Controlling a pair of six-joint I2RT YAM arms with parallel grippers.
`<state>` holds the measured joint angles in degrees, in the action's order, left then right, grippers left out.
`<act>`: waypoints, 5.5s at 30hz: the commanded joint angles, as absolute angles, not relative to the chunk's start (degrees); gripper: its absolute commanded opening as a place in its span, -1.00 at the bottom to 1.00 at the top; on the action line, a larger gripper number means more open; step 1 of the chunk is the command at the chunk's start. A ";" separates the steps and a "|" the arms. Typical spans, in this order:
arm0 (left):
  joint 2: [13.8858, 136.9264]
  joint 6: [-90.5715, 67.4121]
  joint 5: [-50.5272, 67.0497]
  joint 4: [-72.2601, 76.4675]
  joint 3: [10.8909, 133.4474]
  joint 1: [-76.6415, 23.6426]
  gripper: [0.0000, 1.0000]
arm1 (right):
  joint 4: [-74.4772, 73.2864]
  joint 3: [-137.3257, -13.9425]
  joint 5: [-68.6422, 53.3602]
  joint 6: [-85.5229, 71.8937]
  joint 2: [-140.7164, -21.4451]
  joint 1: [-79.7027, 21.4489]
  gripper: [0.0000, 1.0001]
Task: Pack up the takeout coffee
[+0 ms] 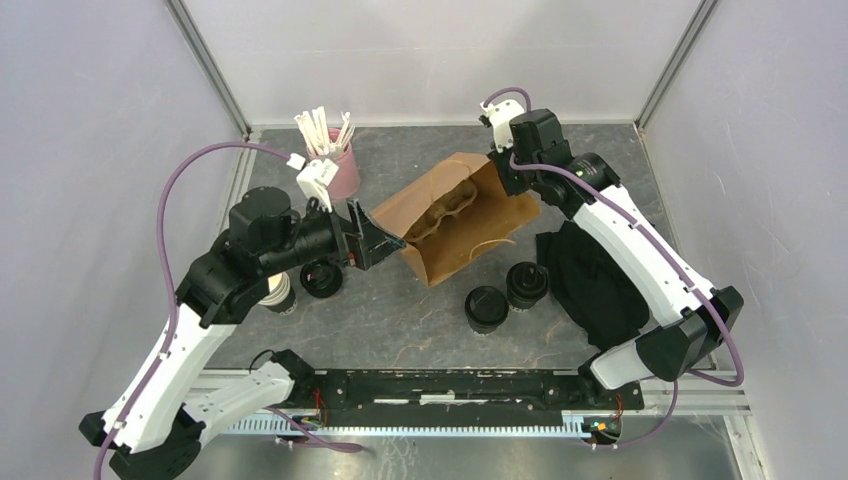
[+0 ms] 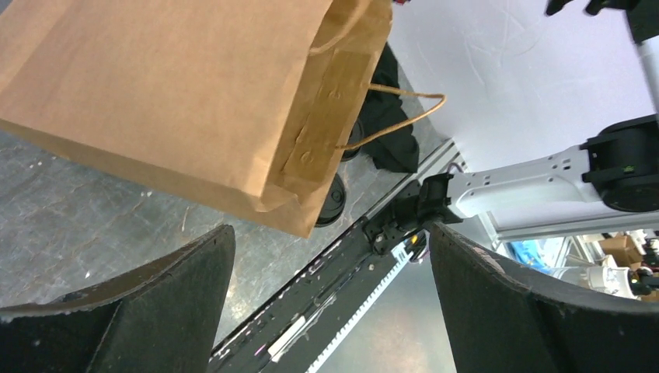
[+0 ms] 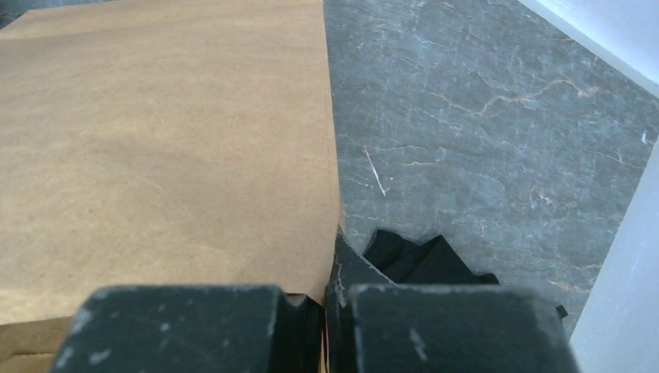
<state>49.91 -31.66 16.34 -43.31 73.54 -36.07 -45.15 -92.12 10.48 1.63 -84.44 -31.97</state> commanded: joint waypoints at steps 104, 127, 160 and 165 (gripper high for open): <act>63.18 -53.71 4.19 -32.75 77.65 -15.29 -0.96 | -3.80 -91.27 -30.94 -49.17 -80.32 -30.83 -1.00; 60.78 -44.20 7.58 -26.77 78.97 -11.34 -0.96 | -4.94 -88.74 -39.17 -47.20 -82.91 -27.97 -1.00; 67.50 -51.00 54.87 3.14 67.67 -16.23 -0.96 | -8.07 -40.21 -49.16 -23.58 -53.66 -30.21 -0.96; 70.46 -50.04 52.73 -1.32 69.25 -18.62 -0.96 | -15.74 -44.97 -48.99 -16.46 -54.87 -30.14 -0.95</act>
